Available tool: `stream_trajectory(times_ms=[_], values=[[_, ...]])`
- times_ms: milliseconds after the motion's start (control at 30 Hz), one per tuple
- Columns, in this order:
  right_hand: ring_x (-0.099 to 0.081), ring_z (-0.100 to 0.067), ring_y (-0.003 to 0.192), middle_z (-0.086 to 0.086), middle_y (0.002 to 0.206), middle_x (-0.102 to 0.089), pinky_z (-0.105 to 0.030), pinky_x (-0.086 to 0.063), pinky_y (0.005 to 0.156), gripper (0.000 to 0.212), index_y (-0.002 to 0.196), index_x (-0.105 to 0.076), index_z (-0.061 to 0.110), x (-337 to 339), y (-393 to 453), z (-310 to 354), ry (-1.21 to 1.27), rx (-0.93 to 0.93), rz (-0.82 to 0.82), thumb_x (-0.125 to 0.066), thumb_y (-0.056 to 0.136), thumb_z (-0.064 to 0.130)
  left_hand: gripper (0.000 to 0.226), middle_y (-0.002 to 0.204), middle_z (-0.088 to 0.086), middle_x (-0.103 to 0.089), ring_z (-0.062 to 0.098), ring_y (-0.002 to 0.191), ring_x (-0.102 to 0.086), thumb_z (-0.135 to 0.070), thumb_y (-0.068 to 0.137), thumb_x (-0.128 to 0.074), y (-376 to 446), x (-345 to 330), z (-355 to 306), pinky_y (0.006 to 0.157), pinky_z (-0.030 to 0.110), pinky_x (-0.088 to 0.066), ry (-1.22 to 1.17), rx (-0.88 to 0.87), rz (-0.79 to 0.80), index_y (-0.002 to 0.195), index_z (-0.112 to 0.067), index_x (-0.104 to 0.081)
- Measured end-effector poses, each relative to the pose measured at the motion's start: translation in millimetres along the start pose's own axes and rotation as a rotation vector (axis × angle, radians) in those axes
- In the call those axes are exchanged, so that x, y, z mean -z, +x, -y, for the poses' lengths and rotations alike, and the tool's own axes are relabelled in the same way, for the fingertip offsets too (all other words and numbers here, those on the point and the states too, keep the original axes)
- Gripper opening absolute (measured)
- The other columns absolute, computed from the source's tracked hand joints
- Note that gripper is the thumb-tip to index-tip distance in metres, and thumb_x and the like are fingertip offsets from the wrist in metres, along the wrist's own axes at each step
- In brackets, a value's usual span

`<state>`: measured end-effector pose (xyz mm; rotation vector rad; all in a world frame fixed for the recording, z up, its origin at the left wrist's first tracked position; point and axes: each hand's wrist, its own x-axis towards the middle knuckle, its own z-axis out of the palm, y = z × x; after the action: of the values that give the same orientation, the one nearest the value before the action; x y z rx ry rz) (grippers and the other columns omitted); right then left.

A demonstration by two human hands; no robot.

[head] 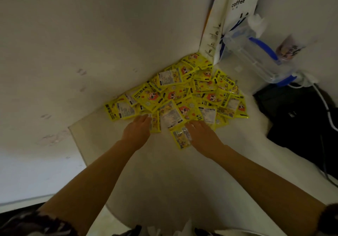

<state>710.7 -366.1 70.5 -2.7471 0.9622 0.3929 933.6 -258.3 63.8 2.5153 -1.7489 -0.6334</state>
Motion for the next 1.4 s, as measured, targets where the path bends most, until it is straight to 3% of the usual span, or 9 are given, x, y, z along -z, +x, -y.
stream_trajectory(times_ms=[100,300,433,667,900,1033,1133,1300,1400], values=[[-0.063,-0.040,0.101,-0.016,0.114,-0.065,-0.046,-0.059,0.068,0.059,0.110,-0.062,0.011,-9.5,17.7,-4.9,-0.073,-0.025,0.081,-0.086,0.057,0.011,0.045,0.148,0.013,-0.038,0.030,0.137,-0.035,-0.012,0.095,-0.046,18.0,-3.3,0.6,0.104,0.043,-0.039,0.008,-0.050,-0.044,0.139,-0.006,-0.042],[-0.065,-0.041,0.102,-0.017,0.113,-0.066,-0.046,-0.059,0.065,0.064,0.104,-0.066,0.010,-12.1,27.9,-9.7,-0.180,0.031,0.128,-0.091,0.045,0.015,0.039,0.144,0.015,-0.044,0.035,0.129,-0.042,-0.015,0.098,-0.040,24.0,-11.0,0.7,0.098,0.044,-0.041,0.055,-0.022,0.050,0.135,-0.007,-0.045],[-0.066,-0.039,0.097,-0.014,0.105,-0.069,-0.044,-0.058,0.065,0.054,0.094,-0.069,0.012,-9.5,25.4,-7.3,-0.239,0.067,0.080,-0.091,0.045,0.018,0.028,0.115,0.011,-0.058,0.032,0.107,-0.052,-0.021,0.094,-0.049,6.8,-17.4,-4.5,0.084,0.038,-0.042,0.064,-0.050,-0.006,0.120,-0.013,-0.056],[-0.062,-0.036,0.090,-0.013,0.095,-0.064,-0.047,-0.054,0.076,0.048,0.104,-0.066,0.013,-13.2,18.9,-3.5,-0.219,0.065,0.061,-0.082,0.058,0.015,0.077,0.141,0.004,-0.039,0.027,0.127,-0.037,-0.035,0.079,-0.071,-4.3,-18.1,-2.7,0.103,0.037,-0.035,0.096,-0.018,0.091,0.143,-0.018,-0.032],[-0.062,-0.031,0.078,-0.010,0.082,-0.063,-0.039,-0.054,0.064,0.055,0.083,-0.067,0.010,-17.3,15.7,-5.7,-0.233,0.088,0.015,-0.090,0.034,0.015,0.076,0.129,0.005,-0.044,0.026,0.119,-0.042,-0.032,0.075,-0.074,-7.4,-18.5,-7.8,0.095,0.034,-0.038,0.069,0.023,0.120,0.140,-0.020,-0.035],[-0.061,-0.028,0.090,-0.007,0.091,-0.066,-0.036,-0.051,0.074,0.040,0.092,-0.066,0.011,-4.8,13.7,-1.4,-0.151,0.155,0.063,-0.085,0.059,0.024,0.058,0.119,0.005,-0.047,0.028,0.103,-0.056,-0.032,0.075,-0.075,-12.8,-15.0,-1.0,0.077,0.034,-0.043,-0.022,0.065,0.203,0.124,-0.014,-0.048],[-0.054,-0.028,0.106,-0.009,0.110,-0.062,-0.034,-0.039,0.080,0.025,0.107,-0.056,0.010,6.1,17.7,3.8,0.022,0.116,0.130,-0.054,0.092,0.030,0.055,0.131,0.007,-0.049,0.028,0.121,-0.049,-0.029,0.084,-0.068,-15.2,-10.3,12.2,0.094,0.038,-0.043,-0.103,0.095,0.206,0.133,-0.015,-0.047],[-0.057,-0.027,0.085,-0.006,0.086,-0.052,-0.038,-0.046,0.073,0.023,0.096,-0.050,0.010,18.4,38.9,8.8,0.404,-0.066,0.133,-0.055,0.093,0.032,0.047,0.138,0.008,-0.050,0.027,0.127,-0.046,-0.019,0.089,-0.063,-6.7,15.6,38.7,0.100,0.038,-0.040,-0.175,0.149,0.029,0.134,-0.014,-0.049],[-0.054,-0.025,0.080,-0.007,0.086,-0.053,-0.038,-0.045,0.073,0.022,0.095,-0.047,0.011,25.8,58.8,13.7,0.477,-0.128,0.128,-0.055,0.093,0.031,0.050,0.141,0.009,-0.048,0.027,0.129,-0.045,-0.021,0.088,-0.064,7.7,30.3,57.6,0.101,0.037,-0.037,-0.176,0.175,-0.015,0.135,-0.013,-0.048]])
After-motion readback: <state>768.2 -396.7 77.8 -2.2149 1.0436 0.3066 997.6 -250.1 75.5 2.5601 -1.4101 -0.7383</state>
